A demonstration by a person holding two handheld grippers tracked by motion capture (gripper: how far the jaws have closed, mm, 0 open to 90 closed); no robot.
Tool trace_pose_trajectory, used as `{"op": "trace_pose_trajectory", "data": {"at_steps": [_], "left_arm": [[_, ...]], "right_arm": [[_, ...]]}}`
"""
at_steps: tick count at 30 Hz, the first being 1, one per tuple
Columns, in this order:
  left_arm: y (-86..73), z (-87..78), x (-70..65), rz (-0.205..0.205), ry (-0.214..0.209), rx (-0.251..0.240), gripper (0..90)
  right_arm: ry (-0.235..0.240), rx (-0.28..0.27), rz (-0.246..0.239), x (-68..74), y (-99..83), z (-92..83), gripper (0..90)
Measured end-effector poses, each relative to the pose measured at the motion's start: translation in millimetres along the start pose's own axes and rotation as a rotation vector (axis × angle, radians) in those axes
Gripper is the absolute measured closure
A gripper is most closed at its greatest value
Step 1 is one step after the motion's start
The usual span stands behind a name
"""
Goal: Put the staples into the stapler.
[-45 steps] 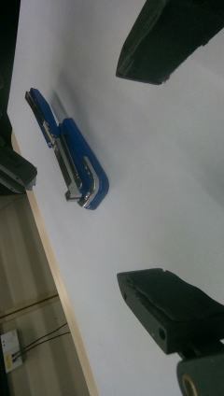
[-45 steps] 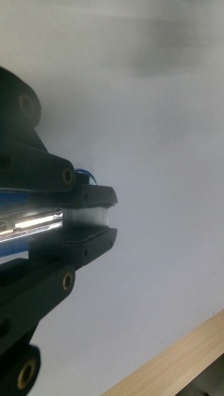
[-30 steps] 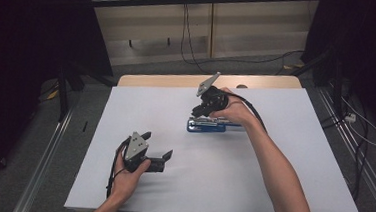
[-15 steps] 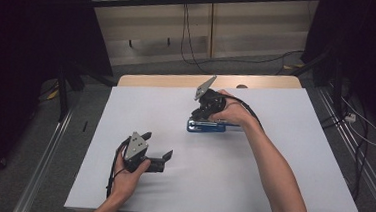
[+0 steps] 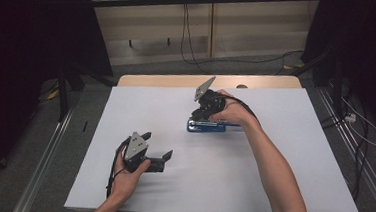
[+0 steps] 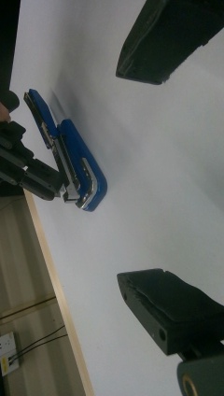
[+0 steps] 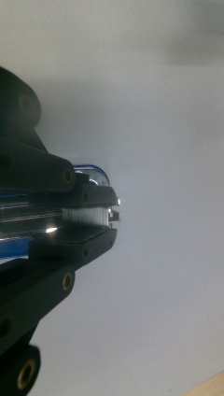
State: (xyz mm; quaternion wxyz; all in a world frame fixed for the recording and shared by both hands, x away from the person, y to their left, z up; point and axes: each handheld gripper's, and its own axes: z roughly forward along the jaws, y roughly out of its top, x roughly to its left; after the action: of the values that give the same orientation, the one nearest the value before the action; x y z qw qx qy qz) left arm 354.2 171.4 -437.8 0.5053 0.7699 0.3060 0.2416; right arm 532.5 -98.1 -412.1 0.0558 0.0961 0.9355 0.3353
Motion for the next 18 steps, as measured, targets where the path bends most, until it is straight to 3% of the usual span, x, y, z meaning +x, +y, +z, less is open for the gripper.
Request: {"op": "trace_pose_trajectory", "data": {"at_steps": [4, 18], "left_arm": [[-0.1, 0.2, -0.1, -0.002, -0.001, 0.001, 3.6], [-0.3, 0.5, 0.1, -0.002, -0.001, -0.001, 3.6]], "right_arm": [[-0.001, 0.02, -0.012, 0.8, -0.5, 1.9, 79.4], [0.002, 0.011, -0.047, 0.5, 2.9, -0.8, 79.4]]}}
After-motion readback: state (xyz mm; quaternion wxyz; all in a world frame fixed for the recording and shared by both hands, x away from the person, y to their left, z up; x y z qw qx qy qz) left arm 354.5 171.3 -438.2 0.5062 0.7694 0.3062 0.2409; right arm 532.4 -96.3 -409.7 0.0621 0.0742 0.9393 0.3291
